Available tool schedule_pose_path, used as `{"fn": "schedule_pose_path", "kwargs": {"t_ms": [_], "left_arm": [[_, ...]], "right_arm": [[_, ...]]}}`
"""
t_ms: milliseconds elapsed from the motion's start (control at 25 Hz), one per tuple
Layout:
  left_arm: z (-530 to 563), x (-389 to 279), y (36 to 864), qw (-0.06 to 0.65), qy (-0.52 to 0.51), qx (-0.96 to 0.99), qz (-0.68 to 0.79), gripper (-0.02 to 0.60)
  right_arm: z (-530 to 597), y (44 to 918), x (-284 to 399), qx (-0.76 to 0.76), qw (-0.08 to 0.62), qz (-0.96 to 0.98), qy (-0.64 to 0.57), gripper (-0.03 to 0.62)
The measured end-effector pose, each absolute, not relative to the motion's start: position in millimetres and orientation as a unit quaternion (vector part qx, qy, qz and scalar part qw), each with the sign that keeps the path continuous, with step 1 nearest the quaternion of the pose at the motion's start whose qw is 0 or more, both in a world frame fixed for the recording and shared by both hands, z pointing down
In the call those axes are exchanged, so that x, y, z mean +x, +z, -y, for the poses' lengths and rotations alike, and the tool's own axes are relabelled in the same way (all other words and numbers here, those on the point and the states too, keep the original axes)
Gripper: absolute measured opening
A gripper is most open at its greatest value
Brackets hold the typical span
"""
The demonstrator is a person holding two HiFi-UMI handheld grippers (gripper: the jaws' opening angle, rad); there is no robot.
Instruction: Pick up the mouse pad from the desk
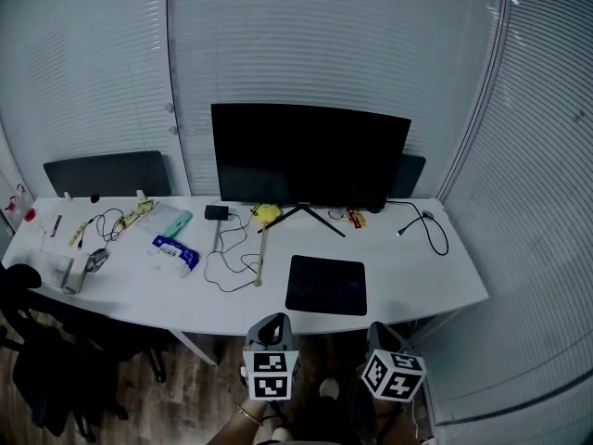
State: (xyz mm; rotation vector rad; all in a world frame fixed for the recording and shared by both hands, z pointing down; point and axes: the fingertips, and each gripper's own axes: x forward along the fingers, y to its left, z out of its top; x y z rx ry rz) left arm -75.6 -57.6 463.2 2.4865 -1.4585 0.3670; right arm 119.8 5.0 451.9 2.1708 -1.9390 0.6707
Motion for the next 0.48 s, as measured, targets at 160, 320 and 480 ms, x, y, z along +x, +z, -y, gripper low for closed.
{"fn": "schedule_pose_path", "kwargs": {"t_ms": [160, 320, 480], "left_arm": [[74, -75, 464, 0.118, 0.126, 0.841, 0.513, 0.005], [103, -64, 461, 0.111, 0.125, 0.835, 0.524, 0.005], [135, -48, 459, 0.107, 0.124, 0.829, 0.535, 0.005]], "right_arm": [[17, 453, 128, 0.718, 0.075, 0.655, 0.221, 0.034], [51, 452, 141, 0.711, 0.07, 0.665, 0.218, 0.034], [86, 457, 158, 0.702, 0.073, 0.673, 0.221, 0.034]]}}
